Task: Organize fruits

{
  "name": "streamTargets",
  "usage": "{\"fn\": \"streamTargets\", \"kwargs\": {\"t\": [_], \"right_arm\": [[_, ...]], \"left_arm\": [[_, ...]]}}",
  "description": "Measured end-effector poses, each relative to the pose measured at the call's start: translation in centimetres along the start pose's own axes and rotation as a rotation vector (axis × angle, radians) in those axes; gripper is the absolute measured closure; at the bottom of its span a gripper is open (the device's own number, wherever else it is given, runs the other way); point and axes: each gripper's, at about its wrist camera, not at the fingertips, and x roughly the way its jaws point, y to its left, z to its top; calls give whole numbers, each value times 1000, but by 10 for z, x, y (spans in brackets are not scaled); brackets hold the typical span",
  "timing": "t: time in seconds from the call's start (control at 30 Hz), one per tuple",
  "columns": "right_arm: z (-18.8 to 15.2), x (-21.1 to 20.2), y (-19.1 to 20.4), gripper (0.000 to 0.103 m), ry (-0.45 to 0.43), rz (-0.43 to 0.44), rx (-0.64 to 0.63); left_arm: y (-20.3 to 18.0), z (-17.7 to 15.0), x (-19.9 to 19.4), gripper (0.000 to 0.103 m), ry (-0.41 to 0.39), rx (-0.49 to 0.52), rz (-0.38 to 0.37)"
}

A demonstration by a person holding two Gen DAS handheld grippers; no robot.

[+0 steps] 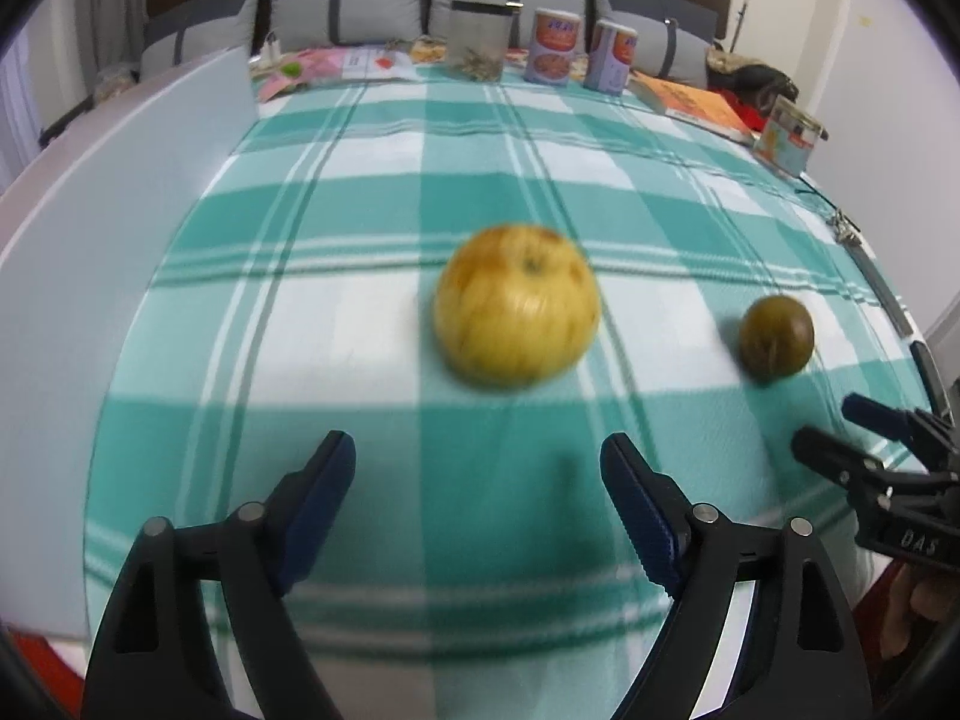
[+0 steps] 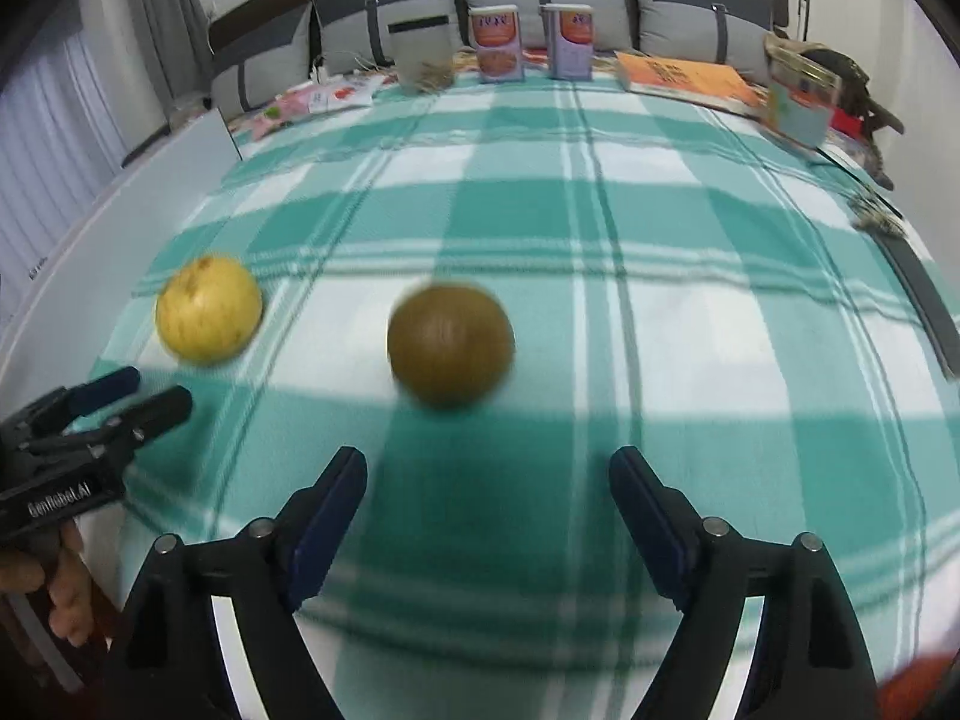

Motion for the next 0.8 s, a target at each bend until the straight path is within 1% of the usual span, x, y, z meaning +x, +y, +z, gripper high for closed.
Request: {"fn": "streamTargets", "kwargs": {"t": [0.07, 0.17, 0.23, 0.33, 0.37, 0.4, 0.53, 0.8], "right_arm": [[-7, -1, 4, 20, 10, -26, -22], [-15, 3, 11, 19, 25, -47, -48], [-17, 4, 14, 15, 14, -62, -68], [-19, 7, 13, 6, 10, -58, -58], [-21, 8, 11, 1, 5, -55, -50], [-22, 9, 12, 0, 0, -56, -51], [-24, 8, 14, 0, -37, -67, -50], [-26, 8, 16, 0, -52, -72, -52]], "left_arm": [[2, -7, 1, 17, 14, -19, 2], [-4, -12, 7, 16, 37, 10, 27], [-8, -17, 8, 13, 30, 45, 47], [-10, -21, 9, 9, 26, 59, 59], [-11, -21, 9, 8, 26, 64, 62], [-11, -22, 9, 7, 24, 67, 66], [-12, -23, 9, 6, 26, 70, 72], [-12, -25, 9, 5, 18, 66, 80]]}}
